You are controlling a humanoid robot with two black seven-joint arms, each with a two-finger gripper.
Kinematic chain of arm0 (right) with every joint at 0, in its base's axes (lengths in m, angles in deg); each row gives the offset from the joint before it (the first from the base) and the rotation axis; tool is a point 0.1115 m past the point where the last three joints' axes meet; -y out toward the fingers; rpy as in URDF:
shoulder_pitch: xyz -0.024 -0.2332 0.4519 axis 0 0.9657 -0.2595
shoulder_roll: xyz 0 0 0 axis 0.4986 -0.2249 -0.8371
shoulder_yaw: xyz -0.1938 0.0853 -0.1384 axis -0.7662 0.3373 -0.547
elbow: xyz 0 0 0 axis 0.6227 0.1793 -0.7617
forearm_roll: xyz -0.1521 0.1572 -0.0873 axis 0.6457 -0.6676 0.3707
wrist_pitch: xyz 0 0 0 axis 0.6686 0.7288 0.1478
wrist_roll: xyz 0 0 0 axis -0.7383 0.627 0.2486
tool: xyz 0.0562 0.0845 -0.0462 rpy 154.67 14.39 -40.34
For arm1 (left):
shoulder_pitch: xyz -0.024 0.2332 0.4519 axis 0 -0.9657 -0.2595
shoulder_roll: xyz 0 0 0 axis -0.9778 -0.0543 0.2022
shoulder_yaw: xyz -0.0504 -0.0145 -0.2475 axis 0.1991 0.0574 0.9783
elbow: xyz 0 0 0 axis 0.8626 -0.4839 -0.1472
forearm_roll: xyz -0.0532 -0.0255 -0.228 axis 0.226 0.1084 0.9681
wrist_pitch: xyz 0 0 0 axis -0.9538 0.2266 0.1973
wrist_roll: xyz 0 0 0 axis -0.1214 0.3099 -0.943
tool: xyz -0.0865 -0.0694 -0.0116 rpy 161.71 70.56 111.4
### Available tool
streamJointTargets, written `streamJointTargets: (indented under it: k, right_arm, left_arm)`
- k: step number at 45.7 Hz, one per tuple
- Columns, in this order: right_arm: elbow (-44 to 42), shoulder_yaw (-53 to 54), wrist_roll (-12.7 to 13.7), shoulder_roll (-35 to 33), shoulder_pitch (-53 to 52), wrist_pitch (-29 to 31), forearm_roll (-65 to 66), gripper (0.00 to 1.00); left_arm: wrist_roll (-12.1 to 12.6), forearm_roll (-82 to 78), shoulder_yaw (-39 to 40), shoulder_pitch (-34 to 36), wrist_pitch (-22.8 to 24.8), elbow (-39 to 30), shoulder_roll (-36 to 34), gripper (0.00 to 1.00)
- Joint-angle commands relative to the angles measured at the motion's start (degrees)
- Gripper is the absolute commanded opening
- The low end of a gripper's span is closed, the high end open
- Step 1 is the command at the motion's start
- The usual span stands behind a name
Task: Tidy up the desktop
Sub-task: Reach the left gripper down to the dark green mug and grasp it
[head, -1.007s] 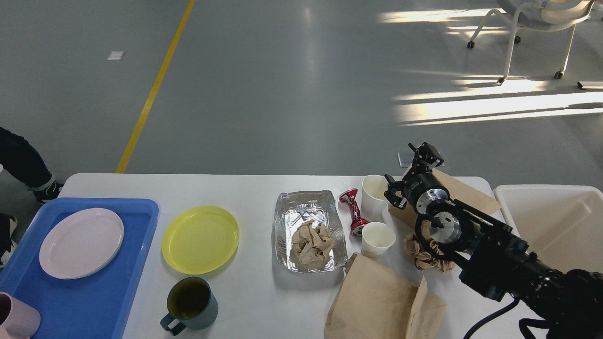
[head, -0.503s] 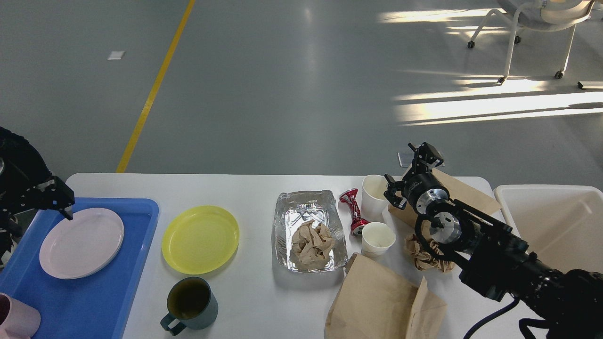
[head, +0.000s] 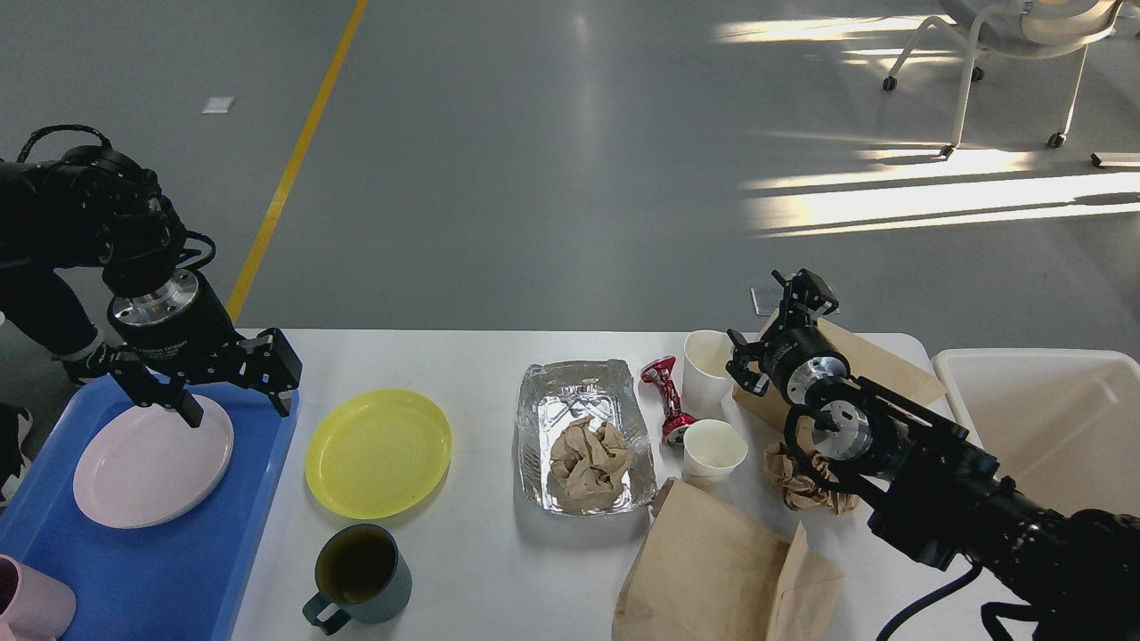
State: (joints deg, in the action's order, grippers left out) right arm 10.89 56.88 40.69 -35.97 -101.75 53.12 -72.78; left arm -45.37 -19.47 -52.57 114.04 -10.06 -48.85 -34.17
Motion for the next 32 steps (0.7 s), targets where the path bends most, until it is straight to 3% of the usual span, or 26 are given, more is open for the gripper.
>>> streamJointTargets:
  k: [1, 19, 32]
  right_arm:
    - [0.0, 0.0, 0.0, 0.0, 0.0, 0.0, 0.0, 1.00]
    - [0.0, 0.0, 0.0, 0.0, 0.0, 0.0, 0.0, 1.00]
    - [0.0, 0.0, 0.0, 0.0, 0.0, 0.0, 0.0, 1.00]
  left_arm:
    - [0.2, -0.3, 0.1, 2.2, 0.0, -3.1, 0.4, 0.92]
    - [1.0, -0.2, 1.1, -3.1, 0.0, -3.2, 12.1, 0.92]
    - [1.1, -0.2, 2.1, -6.9, 0.0, -2.3, 13.6, 0.92]
